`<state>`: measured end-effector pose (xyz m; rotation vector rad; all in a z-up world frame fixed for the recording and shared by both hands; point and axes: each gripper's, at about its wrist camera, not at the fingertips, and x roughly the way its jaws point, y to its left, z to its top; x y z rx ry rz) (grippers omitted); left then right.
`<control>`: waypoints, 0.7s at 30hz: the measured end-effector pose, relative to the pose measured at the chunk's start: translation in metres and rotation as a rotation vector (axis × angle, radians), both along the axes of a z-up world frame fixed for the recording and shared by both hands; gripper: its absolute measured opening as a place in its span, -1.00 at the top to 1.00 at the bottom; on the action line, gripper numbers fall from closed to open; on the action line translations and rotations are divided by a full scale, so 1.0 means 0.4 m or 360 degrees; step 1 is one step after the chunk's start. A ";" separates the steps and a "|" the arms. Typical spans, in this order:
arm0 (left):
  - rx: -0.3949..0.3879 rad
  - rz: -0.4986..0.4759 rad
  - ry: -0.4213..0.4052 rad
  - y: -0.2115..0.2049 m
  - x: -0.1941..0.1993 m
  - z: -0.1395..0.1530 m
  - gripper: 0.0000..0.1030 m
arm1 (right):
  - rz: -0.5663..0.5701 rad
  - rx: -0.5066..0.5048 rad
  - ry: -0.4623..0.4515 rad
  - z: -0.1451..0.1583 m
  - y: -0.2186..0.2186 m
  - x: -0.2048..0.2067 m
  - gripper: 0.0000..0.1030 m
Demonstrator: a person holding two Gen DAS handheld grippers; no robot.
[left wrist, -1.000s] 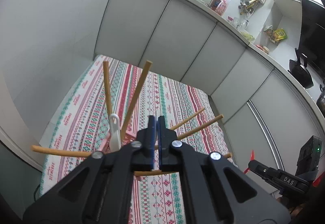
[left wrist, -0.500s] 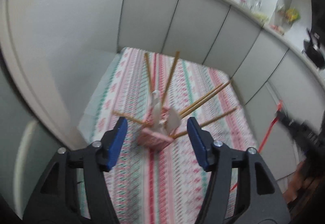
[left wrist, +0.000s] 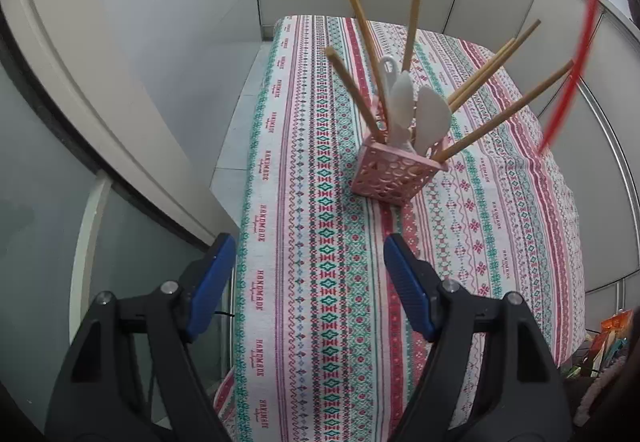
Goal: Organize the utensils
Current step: 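Lift and carry the red spoon with the right tool toward the basket, then lower the red spoon into the basket and open the right tool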
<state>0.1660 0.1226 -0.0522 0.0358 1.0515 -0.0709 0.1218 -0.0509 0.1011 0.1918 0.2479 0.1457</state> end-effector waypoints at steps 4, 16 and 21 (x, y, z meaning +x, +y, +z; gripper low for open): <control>-0.0006 0.0010 0.0029 0.016 0.012 -0.015 -0.50 | -0.0092 -0.0168 -0.0082 -0.050 0.084 0.059 0.47; -0.0095 0.0074 0.0044 0.053 0.037 -0.010 -0.50 | -0.0208 -0.0520 -0.0169 -0.207 0.197 0.149 0.46; -0.0109 0.0070 0.0041 0.051 0.038 -0.007 -0.50 | -0.0209 -0.0527 -0.0118 -0.249 0.195 0.162 0.38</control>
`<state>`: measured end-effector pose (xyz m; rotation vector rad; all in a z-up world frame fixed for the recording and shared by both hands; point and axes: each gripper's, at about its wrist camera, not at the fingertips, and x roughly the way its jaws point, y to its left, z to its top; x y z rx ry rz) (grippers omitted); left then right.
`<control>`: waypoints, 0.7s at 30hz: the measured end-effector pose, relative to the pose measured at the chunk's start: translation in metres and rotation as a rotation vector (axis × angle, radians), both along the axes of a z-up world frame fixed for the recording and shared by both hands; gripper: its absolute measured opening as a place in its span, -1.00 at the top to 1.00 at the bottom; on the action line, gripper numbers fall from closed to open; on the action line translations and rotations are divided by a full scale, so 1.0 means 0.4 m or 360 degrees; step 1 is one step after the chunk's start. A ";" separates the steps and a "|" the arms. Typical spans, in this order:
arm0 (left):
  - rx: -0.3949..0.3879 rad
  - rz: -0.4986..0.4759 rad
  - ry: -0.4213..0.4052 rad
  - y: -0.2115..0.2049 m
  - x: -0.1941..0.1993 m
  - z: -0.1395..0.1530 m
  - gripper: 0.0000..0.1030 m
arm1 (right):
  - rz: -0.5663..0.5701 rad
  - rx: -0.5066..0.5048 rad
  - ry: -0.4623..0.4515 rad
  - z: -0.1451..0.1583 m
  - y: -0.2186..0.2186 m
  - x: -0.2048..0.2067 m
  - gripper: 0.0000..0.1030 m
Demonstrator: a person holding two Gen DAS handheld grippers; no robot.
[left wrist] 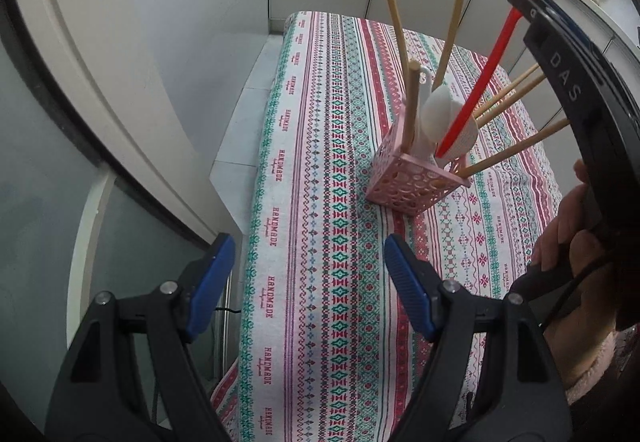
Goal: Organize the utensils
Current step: 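Lower the red spoon into the basket and open the right tool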
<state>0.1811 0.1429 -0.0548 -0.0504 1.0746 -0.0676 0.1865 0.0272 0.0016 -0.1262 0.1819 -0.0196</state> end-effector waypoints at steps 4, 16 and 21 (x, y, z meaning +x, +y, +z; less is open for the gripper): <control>-0.0017 0.0022 0.0007 0.007 0.003 -0.002 -0.50 | 0.0013 0.0051 0.0025 -0.004 -0.021 0.001 -0.01; -0.0068 0.0036 -0.0013 -0.002 -0.009 0.018 -0.50 | 0.0114 0.0155 0.0127 0.113 -0.088 -0.081 -0.15; -0.0069 0.0048 -0.0101 -0.029 -0.048 0.049 -0.59 | 0.0153 0.0197 0.0255 0.167 -0.154 -0.186 -0.37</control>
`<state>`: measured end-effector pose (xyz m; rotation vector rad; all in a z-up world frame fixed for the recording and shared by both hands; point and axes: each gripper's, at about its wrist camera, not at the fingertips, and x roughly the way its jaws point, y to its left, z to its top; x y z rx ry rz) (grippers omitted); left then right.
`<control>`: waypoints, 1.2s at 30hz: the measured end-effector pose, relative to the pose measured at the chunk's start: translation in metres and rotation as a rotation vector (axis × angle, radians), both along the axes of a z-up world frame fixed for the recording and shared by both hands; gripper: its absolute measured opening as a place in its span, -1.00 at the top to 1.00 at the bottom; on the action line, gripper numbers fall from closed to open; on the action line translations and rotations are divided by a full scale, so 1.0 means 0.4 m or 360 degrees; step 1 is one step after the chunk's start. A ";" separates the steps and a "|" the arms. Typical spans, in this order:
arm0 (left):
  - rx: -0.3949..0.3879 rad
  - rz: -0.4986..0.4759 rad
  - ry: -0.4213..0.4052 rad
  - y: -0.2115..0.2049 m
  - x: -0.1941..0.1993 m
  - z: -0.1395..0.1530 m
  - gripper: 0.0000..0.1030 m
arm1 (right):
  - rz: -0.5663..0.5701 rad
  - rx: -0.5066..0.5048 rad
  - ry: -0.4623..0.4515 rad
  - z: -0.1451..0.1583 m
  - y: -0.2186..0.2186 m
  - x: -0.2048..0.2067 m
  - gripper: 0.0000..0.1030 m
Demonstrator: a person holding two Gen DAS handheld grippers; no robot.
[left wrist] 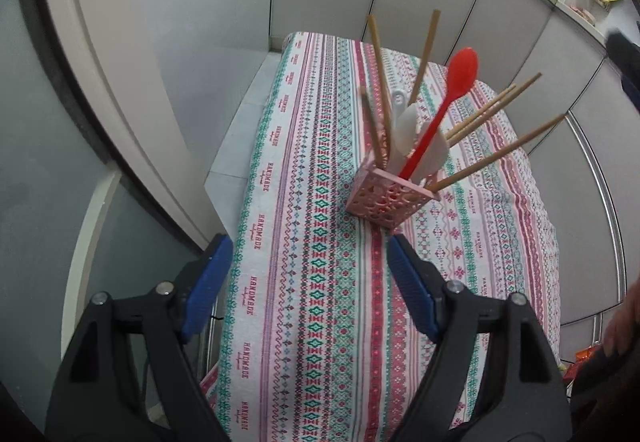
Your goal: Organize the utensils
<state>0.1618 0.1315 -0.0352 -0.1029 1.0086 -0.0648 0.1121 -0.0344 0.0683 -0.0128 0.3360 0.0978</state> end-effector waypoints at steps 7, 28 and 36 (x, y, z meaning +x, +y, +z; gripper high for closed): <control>0.0046 -0.0010 -0.0138 -0.074 -0.098 0.062 -0.91 | -0.0052 0.0133 0.0275 0.014 -0.137 -0.139 -0.73; 0.0200 -0.0136 -0.0362 -0.266 -0.330 0.158 -0.99 | -0.0268 0.0113 0.0710 -0.048 -0.335 -0.367 -0.98; 0.0216 -0.0134 -0.0376 -0.283 -0.337 0.157 -0.99 | -0.0273 0.0106 0.0730 -0.064 -0.343 -0.363 -0.98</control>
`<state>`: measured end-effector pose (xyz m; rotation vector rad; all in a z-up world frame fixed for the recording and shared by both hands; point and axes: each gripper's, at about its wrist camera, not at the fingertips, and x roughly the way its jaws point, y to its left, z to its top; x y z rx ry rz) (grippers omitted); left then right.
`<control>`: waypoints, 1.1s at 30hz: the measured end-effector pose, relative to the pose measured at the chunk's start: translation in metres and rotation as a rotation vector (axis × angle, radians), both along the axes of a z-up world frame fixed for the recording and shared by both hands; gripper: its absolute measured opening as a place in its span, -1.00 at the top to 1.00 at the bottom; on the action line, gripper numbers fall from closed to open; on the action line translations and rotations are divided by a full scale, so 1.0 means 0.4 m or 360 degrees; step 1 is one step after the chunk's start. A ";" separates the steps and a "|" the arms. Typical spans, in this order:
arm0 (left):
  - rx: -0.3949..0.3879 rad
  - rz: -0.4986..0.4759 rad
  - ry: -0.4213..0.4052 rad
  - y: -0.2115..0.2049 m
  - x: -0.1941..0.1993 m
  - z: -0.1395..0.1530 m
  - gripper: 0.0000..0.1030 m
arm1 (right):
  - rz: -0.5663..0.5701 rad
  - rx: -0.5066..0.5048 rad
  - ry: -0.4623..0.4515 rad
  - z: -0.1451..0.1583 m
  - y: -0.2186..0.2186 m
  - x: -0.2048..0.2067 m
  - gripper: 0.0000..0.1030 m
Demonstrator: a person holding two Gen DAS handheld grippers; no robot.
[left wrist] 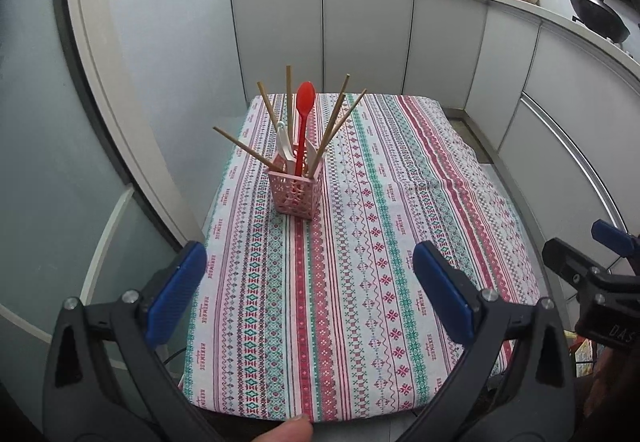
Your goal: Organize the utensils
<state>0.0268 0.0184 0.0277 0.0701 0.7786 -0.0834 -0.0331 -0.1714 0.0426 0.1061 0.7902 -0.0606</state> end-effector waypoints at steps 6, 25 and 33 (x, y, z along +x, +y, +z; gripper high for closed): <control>0.0005 -0.0009 0.0006 -0.004 -0.003 -0.005 -0.99 | 0.0001 -0.0006 0.0010 -0.005 0.003 0.003 -0.98; -0.0002 0.0016 0.0008 0.000 0.000 -0.003 -0.99 | 0.0023 0.0003 0.0020 -0.014 0.020 0.009 -0.98; -0.0004 0.0026 0.0003 0.003 -0.001 -0.004 -0.99 | 0.0029 -0.0001 0.0021 -0.014 0.028 0.010 -0.98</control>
